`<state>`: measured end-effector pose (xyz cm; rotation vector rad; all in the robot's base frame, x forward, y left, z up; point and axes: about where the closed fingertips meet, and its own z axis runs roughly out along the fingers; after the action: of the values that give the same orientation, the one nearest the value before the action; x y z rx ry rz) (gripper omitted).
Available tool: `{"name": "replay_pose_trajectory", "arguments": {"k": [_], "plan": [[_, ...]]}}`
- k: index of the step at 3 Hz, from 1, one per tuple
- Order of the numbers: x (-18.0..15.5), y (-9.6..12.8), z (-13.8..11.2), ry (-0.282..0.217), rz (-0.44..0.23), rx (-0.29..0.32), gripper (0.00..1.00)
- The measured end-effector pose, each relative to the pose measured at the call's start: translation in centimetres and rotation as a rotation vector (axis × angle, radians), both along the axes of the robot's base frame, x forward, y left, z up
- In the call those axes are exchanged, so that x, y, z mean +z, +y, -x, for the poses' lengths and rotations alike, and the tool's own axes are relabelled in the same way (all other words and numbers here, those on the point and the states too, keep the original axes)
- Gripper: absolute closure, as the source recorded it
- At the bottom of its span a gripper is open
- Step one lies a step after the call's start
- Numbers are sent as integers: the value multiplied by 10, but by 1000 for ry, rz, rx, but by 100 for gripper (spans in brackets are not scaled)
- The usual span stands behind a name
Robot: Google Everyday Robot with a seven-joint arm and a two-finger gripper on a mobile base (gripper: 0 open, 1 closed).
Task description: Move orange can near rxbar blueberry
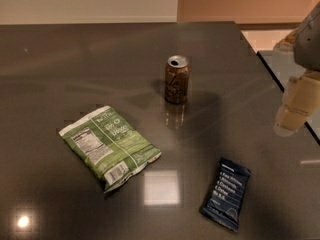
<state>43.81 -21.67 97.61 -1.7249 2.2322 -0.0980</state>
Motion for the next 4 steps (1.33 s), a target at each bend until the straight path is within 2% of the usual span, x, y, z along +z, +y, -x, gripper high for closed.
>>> {"name": "replay_pose_trajectory", "arguments": {"k": [4], "plan": [[0,0,0,0,0,0,0]]}}
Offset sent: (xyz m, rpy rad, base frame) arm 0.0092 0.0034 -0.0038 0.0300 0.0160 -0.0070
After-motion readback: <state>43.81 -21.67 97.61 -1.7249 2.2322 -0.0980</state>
